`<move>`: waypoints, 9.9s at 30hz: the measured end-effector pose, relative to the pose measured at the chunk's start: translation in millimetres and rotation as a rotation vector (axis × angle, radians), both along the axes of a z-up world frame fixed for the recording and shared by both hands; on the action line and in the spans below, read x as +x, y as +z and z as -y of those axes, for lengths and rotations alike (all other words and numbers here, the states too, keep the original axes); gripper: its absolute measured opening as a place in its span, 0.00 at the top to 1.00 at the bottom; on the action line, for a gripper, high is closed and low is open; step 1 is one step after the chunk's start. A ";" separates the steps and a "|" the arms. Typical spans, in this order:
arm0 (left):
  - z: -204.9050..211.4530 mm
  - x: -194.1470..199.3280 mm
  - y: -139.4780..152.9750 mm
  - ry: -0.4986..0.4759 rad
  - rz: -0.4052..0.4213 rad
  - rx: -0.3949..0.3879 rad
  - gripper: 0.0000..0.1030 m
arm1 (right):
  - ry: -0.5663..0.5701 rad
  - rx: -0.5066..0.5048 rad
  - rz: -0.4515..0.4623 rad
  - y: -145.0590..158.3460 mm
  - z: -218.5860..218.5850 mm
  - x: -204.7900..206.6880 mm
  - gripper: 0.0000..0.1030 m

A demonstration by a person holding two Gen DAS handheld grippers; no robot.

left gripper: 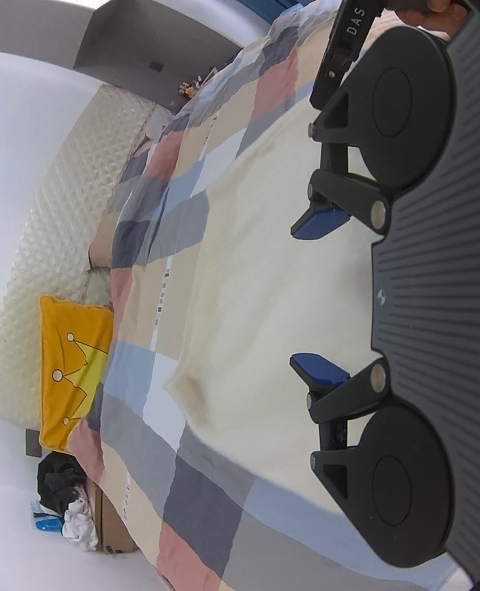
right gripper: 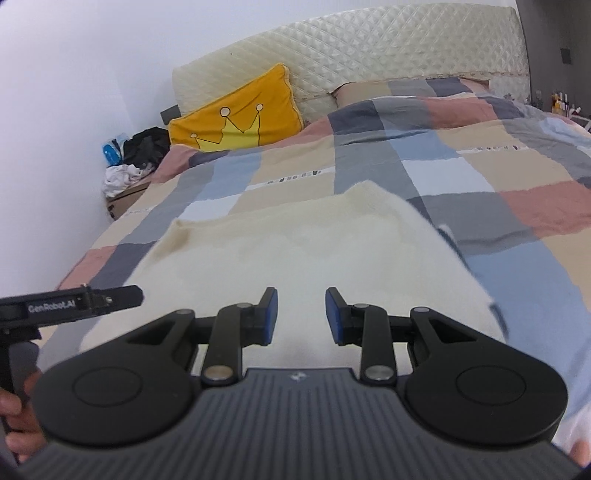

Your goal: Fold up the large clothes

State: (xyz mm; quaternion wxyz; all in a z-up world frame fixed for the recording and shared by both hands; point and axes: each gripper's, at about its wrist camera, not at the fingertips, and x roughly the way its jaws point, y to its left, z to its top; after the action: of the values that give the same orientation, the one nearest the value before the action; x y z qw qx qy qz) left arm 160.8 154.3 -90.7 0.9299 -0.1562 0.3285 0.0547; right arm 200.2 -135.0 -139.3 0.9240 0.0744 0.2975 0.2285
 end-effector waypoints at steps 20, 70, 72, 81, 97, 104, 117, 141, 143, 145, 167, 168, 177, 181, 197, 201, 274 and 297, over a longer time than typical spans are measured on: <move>8.1 -11.9 -19.5 0.037 -0.096 -0.112 0.28 | -0.048 0.227 -0.343 -47.0 15.0 -5.4 0.50; -23.7 19.5 -99.9 0.098 -0.243 -0.811 0.08 | -0.188 0.809 -0.613 -104.7 49.7 37.1 0.60; -31.9 18.3 -110.4 0.149 -0.250 -0.883 0.08 | -0.191 0.816 -0.618 -105.2 48.1 38.0 0.60; -63.1 21.4 -120.8 0.386 -0.158 -0.857 0.10 | -0.213 0.819 -0.637 -110.2 49.1 37.5 0.59; -90.1 -1.6 -110.4 0.552 -0.078 -0.794 0.52 | -0.362 0.822 -0.664 -117.9 63.5 34.4 0.35; -97.7 -29.4 -102.5 0.663 -0.040 -0.764 0.56 | -0.420 0.870 -0.656 -124.9 72.5 26.7 0.36; -95.9 -14.8 -86.2 0.622 -0.031 -0.579 0.72 | -0.314 0.736 -0.544 -101.8 55.1 33.6 0.62; -32.7 -93.2 35.7 0.434 0.154 -0.320 0.76 | -0.188 0.785 -0.369 -32.2 94.2 -20.5 0.66; -25.8 -110.0 45.4 0.415 0.172 -0.327 0.76 | -0.180 0.784 -0.353 -23.9 100.4 -32.6 0.66; -20.3 -126.1 51.8 0.403 0.183 -0.341 0.76 | -0.178 0.779 -0.344 -16.6 106.4 -42.3 0.66; -45.0 -69.3 50.4 0.464 0.089 -0.430 0.73 | -0.299 0.671 -0.470 4.8 85.9 2.7 0.63; -47.2 -58.6 50.7 0.468 0.073 -0.420 0.73 | -0.309 0.666 -0.484 4.6 82.9 10.5 0.63; -78.3 29.3 9.2 0.564 -0.084 -0.372 0.71 | -0.326 0.646 -0.604 -30.3 57.3 82.3 0.62; -92.2 53.9 -17.4 0.559 -0.086 -0.371 0.71 | -0.303 0.636 -0.598 -49.8 49.5 103.9 0.62; -117.1 101.7 -75.7 0.553 -0.104 -0.380 0.68 | -0.227 0.675 -0.559 -89.2 36.5 147.9 0.62; -113.8 96.8 -69.1 0.543 -0.104 -0.365 0.68 | -0.218 0.689 -0.562 -88.3 40.5 145.6 0.62; -34.8 67.6 -35.1 0.182 -0.065 -0.097 0.20 | -0.019 0.138 -0.111 -54.2 6.2 115.5 0.29; -5.0 -3.3 -61.6 0.167 -0.134 -0.447 0.20 | 0.059 0.548 -0.567 -82.4 13.8 47.0 0.26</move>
State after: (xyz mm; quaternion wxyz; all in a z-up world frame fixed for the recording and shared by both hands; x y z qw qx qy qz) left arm 157.5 159.3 -152.3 0.8406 -0.3805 0.3795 0.0678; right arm 247.1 -148.8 -221.7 0.7442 0.3699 0.4707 0.2961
